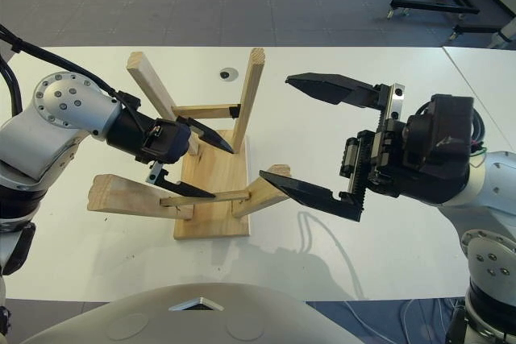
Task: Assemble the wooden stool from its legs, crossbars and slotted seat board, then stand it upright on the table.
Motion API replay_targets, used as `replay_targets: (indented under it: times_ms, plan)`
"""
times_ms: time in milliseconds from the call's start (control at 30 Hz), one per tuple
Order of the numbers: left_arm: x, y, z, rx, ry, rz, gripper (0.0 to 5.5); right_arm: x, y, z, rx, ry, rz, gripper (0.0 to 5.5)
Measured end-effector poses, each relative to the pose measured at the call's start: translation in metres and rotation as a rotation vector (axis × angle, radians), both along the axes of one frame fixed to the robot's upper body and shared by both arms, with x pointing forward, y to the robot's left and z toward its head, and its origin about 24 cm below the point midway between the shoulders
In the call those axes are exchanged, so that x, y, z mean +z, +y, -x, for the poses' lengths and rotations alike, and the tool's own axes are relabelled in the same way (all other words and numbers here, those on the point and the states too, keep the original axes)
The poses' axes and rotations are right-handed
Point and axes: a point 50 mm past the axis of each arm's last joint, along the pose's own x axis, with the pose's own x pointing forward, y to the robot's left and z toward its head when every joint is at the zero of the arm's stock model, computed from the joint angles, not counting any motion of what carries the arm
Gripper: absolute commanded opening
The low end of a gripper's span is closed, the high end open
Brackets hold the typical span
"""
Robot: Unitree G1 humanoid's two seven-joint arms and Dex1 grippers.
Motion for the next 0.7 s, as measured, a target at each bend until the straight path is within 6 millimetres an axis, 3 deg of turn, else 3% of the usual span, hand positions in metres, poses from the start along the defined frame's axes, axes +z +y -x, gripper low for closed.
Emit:
replay_targets:
  times_ms: [700]
  plan:
    - [-0.0016, -0.0001, -0.0012, 0.014, 0.039, 0.016, 3.88, 0.0003, 0.001, 0.0004, 0.007, -0.003, 0.0, 4.92]
